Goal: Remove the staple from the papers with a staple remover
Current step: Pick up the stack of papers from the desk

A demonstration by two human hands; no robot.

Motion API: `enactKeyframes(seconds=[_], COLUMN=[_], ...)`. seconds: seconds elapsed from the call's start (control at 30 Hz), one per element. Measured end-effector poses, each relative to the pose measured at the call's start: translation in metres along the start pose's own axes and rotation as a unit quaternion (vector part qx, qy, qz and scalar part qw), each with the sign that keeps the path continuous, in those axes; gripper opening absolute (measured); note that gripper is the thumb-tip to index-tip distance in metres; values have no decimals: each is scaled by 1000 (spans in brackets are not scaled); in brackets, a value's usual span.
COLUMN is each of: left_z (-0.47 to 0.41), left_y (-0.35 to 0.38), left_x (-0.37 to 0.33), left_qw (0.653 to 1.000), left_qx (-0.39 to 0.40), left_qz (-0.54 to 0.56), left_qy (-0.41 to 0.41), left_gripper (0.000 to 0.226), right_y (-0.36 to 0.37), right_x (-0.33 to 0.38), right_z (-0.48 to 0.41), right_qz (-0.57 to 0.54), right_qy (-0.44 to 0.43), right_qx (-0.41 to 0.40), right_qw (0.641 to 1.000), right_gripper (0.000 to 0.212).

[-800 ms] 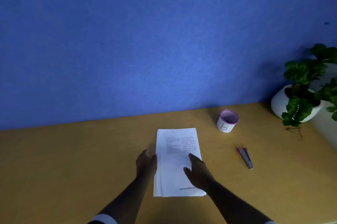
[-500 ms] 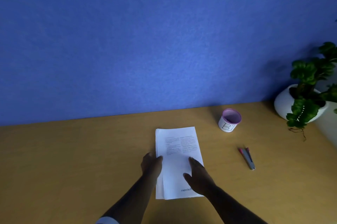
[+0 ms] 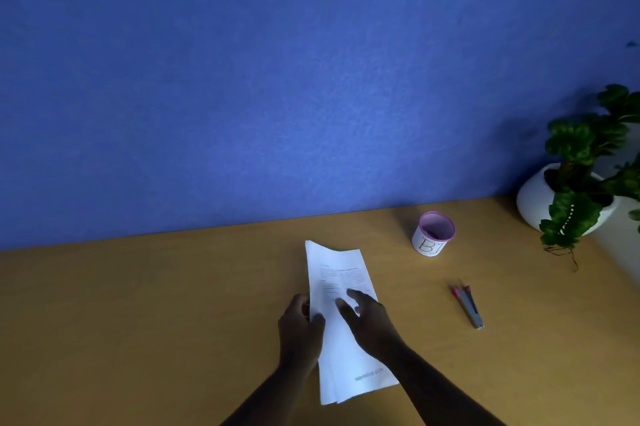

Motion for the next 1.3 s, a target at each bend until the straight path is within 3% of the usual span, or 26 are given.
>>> enactKeyframes(seconds=[0.1, 0.2, 0.33, 0.5, 0.57, 0.63, 0.73, 0.83, 1.03, 1.13, 1.2, 1.3], left_z=[18, 30, 26, -21, -46, -64, -74, -71, -60, -59, -60, -62], left_y=[2, 6, -4, -42, -53, -63, -69, -70, -55, -50, -47, -42], left_x=[-12, -20, -25, -51, -66, -81, -94, -94, -82, -74, -67, -56], left_qw=[998, 977, 953, 983, 984, 985, 969, 953, 964, 972, 978, 985], left_qx=[22, 145, 219, 34, 15, 72, 230, 291, 247, 214, 187, 150], left_qz=[55, 154, 205, 120, 80, 52, 60, 65, 100, 99, 90, 78], left_qy=[21, 19, 24, 135, 162, 146, 70, 45, -6, -17, -27, -34], left_gripper=[35, 46, 50, 57, 60, 54, 24, 30, 31, 18, 20, 20], right_y=[-10, -17, -36, -62, -76, -88, -101, -111, -117, -118, -118, -117], right_x=[29, 42, 38, 39, 45, 50, 56, 59, 49, 28, 9, -19], right_z=[0, -2, -5, -3, 1, 4, 6, 5, -3, -10, -18, -28], right_qz=[-59, -45, -2, 10, -19, -51, -90, -121, -87, -150, -175, -142], right_qy=[9, -27, -33, -74, -102, -104, -74, -65, -59, -14, 32, 56], right_qx=[-5, -36, -60, 7, 44, 82, 127, 143, 73, 0, -29, -82], right_qw=[998, 998, 998, 997, 994, 990, 985, 980, 992, 989, 984, 985], right_gripper=[60, 33, 27, 19, 21, 23, 19, 22, 22, 16, 15, 20])
Point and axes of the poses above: each hand's wrist, its own z-axis away from the middle knuckle, its own y-axis out of the palm, x = y × z, the point moved 2 cm from there along -z, towards the middle knuckle, and after that the axes turned 12 degrees about -x, right-handed, at the moved point
